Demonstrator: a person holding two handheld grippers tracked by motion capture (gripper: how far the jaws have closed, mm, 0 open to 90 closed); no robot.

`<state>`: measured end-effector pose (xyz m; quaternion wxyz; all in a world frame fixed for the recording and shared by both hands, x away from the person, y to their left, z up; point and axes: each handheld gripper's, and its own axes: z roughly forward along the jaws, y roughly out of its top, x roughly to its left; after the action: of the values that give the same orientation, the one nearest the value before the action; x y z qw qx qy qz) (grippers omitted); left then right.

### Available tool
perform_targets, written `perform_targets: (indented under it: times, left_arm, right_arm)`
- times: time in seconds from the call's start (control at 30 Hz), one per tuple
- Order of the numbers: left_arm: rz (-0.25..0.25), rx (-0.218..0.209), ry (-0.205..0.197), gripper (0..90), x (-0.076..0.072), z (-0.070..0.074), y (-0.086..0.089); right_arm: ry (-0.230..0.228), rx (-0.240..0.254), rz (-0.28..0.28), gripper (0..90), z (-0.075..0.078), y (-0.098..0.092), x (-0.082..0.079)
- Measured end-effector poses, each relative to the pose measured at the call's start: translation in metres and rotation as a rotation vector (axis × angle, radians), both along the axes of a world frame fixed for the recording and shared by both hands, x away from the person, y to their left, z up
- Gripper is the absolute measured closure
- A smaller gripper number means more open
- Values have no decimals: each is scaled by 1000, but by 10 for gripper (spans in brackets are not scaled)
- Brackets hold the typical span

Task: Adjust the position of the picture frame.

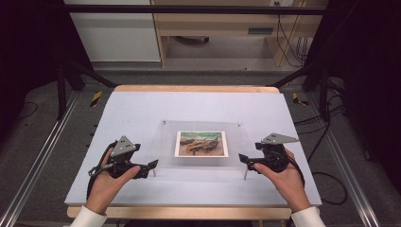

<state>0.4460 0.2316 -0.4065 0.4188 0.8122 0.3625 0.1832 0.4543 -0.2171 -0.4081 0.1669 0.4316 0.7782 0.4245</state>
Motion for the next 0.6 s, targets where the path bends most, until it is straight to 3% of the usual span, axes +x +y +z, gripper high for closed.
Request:
perform_targets:
  times: [0.17,0.6]
  left_arm:
    - [6,-2,13,106,6,-3,1]
    - [10,-21,45,116,11,-8,-3]
  right_arm:
    - [35,3,3,196,-5,0,3]
    - [68,4,21,198,-13,1,2]
